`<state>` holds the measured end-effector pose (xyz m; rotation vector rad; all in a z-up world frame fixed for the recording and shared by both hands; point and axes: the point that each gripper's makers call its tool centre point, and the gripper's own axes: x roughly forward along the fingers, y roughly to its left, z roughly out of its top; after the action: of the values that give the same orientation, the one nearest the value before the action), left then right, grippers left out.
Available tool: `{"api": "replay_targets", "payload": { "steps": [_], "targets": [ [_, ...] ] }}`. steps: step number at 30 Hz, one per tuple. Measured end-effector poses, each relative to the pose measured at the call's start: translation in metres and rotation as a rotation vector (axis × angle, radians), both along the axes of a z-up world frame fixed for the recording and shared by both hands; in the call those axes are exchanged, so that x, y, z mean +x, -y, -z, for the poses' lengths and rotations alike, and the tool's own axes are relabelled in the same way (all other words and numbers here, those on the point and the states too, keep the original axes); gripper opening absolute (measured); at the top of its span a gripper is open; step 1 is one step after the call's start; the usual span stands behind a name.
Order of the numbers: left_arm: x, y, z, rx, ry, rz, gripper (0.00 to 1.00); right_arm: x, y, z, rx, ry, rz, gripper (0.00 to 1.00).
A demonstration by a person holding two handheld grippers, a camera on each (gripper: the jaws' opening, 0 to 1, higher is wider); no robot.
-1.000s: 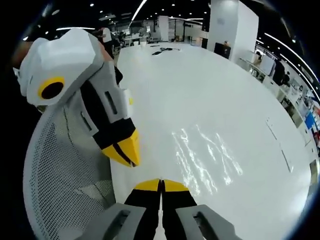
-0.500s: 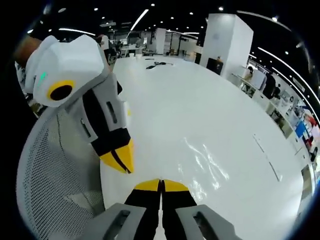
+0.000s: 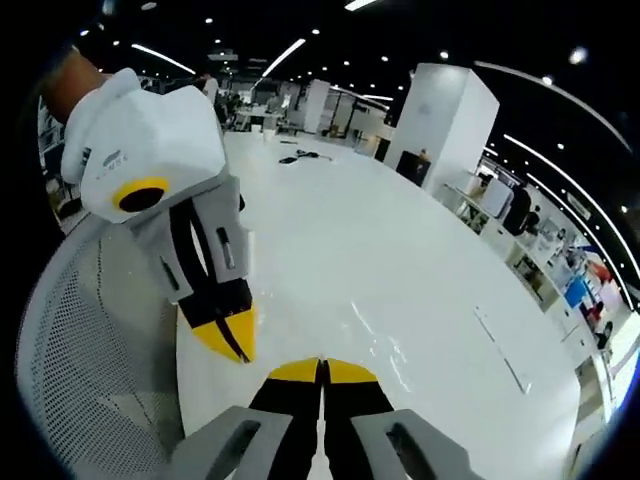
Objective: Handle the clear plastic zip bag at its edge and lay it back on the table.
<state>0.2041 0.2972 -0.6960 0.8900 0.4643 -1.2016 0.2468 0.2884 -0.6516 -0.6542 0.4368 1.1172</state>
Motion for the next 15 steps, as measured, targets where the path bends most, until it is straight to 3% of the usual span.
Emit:
{"api": "replay_targets", "payload": {
  "steps": [15],
  "targets": [
    [0.005, -0.002, -0.007, -0.008, 0.004, -0.026, 0.00, 0.014, -0.002, -0.019, 0.031, 0.060, 0.055, 0.00]
  ]
}}
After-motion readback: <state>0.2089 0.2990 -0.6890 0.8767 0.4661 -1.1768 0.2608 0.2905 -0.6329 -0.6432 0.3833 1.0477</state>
